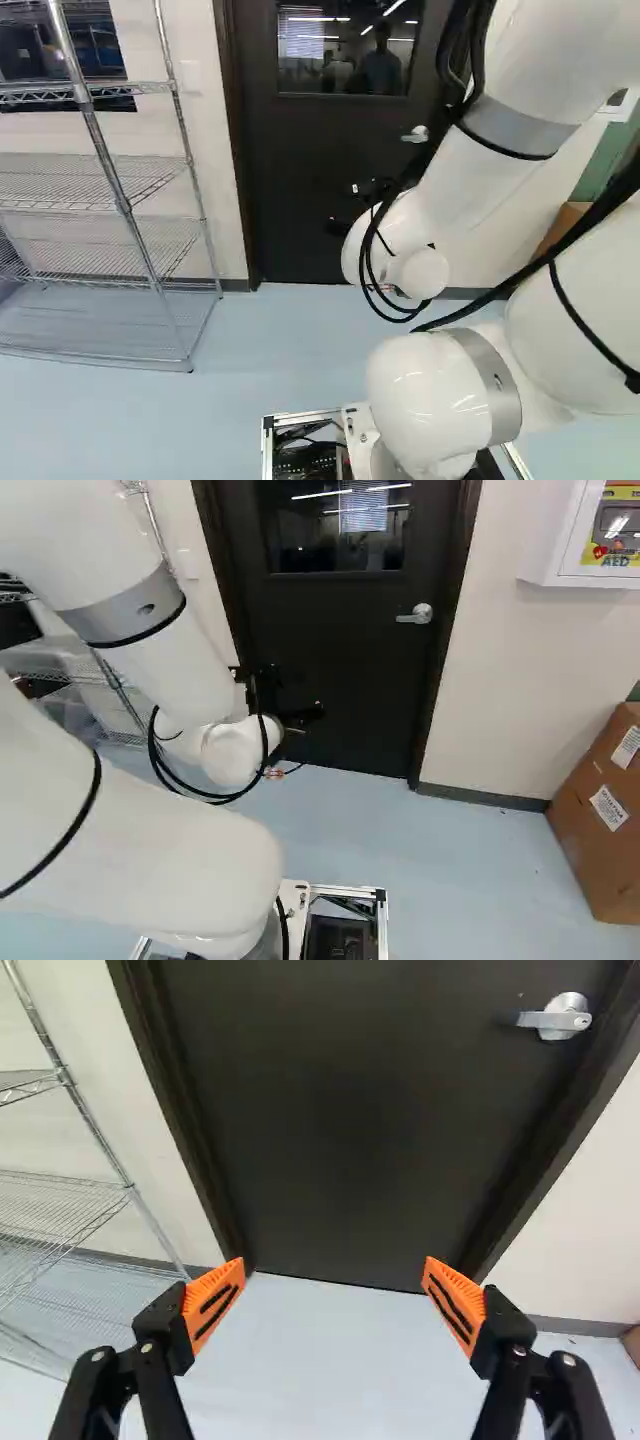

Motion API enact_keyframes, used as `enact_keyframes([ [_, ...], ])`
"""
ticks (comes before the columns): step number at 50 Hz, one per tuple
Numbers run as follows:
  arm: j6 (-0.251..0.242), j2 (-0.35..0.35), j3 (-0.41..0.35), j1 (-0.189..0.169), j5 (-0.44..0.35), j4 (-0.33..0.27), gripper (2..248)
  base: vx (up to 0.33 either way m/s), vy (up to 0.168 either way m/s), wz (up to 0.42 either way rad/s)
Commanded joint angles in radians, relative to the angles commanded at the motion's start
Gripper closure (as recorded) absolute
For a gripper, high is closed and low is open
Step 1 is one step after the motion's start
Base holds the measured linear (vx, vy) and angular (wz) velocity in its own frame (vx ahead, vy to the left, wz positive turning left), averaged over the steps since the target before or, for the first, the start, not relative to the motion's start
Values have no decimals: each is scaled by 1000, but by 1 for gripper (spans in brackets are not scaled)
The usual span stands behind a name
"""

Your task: Open the door and move inside

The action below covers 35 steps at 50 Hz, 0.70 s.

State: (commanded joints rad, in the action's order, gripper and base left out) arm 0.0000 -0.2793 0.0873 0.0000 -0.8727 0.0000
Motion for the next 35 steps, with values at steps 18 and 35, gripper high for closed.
enact_keyframes([
  [18, 0, 0, 0, 0, 0, 0, 3, 182, 10, -218],
  [35, 0, 0, 0, 0, 0, 0, 3, 164, 5, -239],
])
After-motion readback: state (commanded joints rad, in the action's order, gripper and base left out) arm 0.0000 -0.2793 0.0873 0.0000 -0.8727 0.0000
